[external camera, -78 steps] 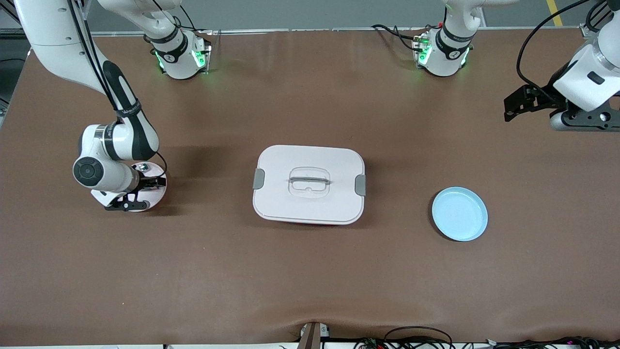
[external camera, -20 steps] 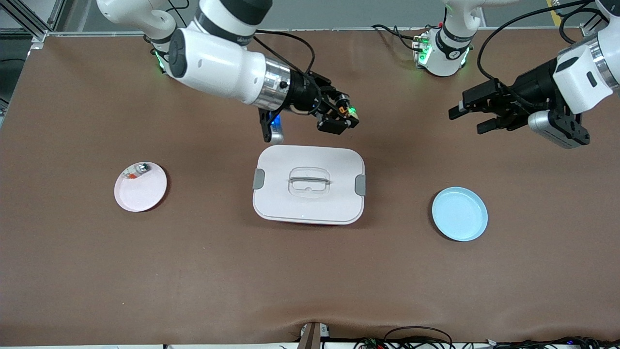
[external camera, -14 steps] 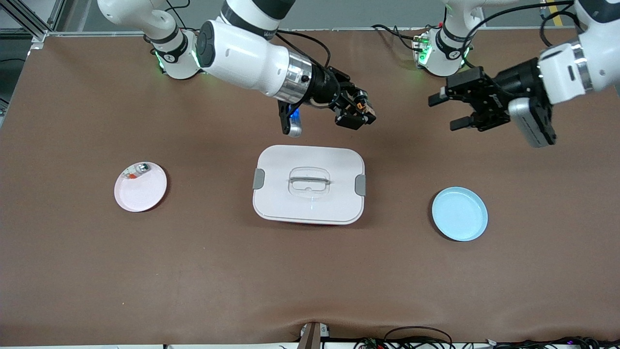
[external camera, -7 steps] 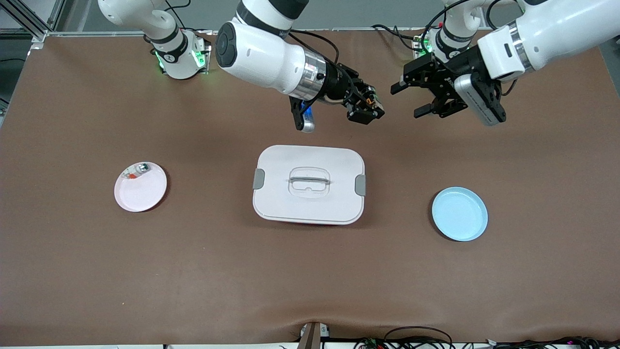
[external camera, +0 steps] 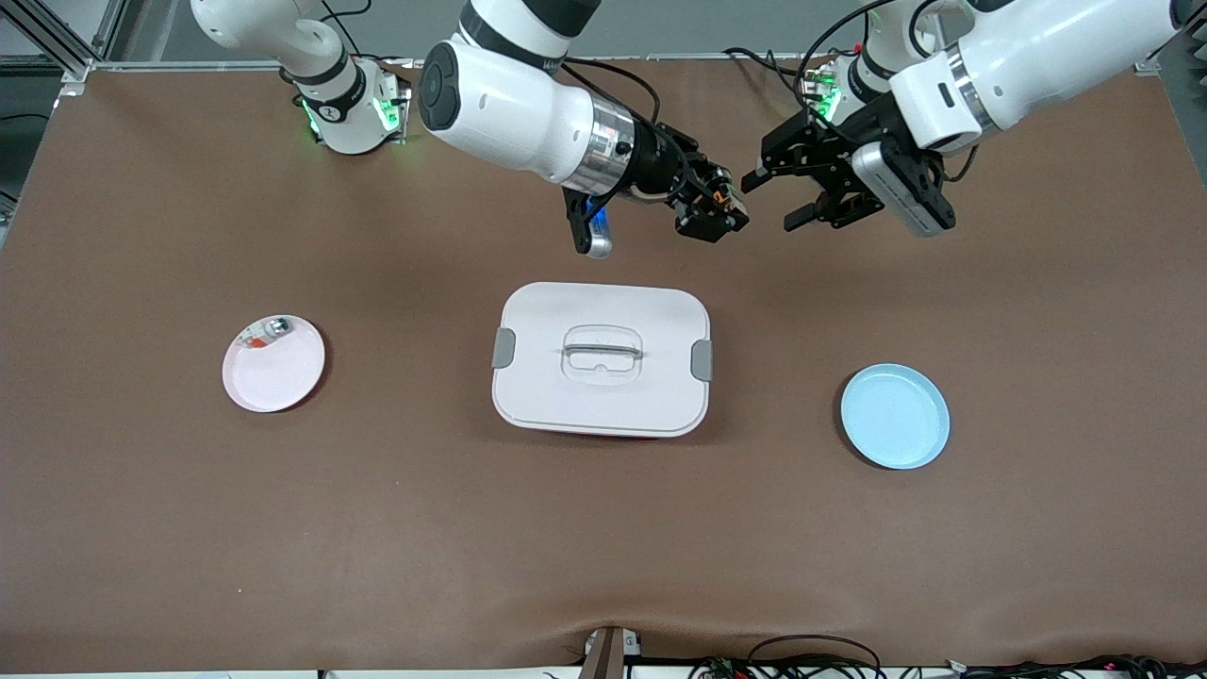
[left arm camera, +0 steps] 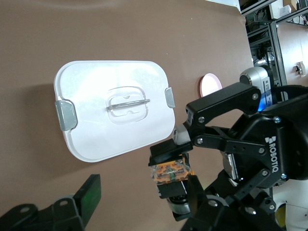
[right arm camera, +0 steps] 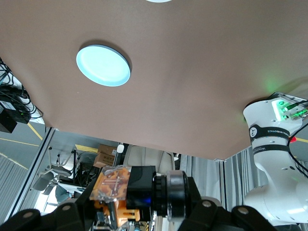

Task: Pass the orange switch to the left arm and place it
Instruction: 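Close the left gripper on the switch held by the right gripper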

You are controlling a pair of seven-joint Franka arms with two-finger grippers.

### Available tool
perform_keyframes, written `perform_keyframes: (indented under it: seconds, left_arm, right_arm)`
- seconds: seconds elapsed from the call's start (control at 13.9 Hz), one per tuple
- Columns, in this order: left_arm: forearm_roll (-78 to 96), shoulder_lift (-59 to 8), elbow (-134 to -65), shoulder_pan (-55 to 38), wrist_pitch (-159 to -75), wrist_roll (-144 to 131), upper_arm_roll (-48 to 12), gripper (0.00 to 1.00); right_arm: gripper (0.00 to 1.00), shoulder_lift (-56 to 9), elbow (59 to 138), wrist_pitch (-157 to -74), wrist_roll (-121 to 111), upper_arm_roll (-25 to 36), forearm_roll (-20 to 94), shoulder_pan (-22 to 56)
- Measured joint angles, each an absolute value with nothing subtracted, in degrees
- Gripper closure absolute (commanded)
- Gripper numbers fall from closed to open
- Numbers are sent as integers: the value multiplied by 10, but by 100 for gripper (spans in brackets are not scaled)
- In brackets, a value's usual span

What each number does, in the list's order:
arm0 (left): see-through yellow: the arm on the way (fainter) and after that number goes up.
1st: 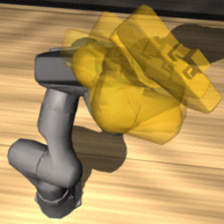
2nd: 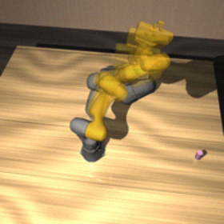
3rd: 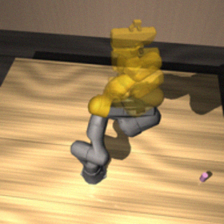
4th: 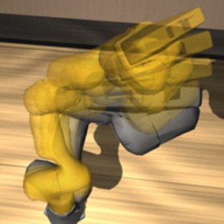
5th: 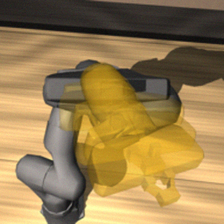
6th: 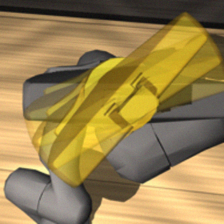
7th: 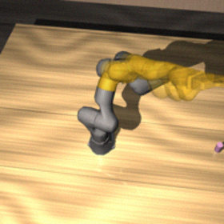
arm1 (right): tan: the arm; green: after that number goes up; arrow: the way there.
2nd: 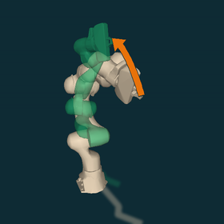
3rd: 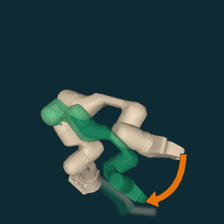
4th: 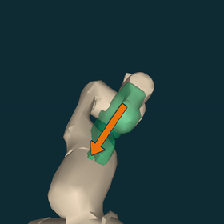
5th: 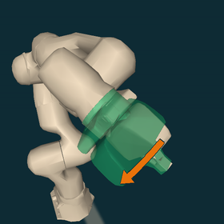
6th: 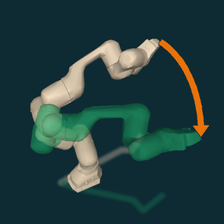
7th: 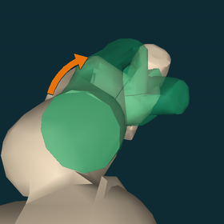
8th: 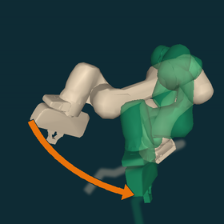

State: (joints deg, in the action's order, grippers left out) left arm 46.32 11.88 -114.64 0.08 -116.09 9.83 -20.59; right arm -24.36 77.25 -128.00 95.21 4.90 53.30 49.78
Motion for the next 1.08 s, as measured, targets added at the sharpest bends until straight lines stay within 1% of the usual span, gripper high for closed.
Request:
perform_keyframes:
  seconds: [0.22, 0.36, 0.5, 0.94, 1.01, 1.08]
  left_arm:
    - [475, 120, -1157, 1, -1182, 98, -216, 23]
    - [492, 120, -1161, 1, -1191, 97, -223, 28]
    - [503, 120, -1165, 1, -1197, 97, -225, 31]
    - [526, 121, -1179, 1, -1232, 96, -240, 33]
    - [532, 121, -1182, 1, -1239, 96, -245, 37]
    - [534, 121, -1184, 1, -1243, 96, -248, 39]
  right_arm:
    - [88, -244, 772, -1280, 952, 49, 533, 498]
    - [88, -244, 772, -1280, 952, 49, 533, 498]
    - [88, -244, 772, -1280, 952, 49, 533, 498]
    - [88, -245, 772, -1280, 952, 50, 532, 498]
    - [88, -245, 772, -1280, 952, 50, 532, 498]
    - [88, -245, 772, -1280, 952, 50, 532, 499]
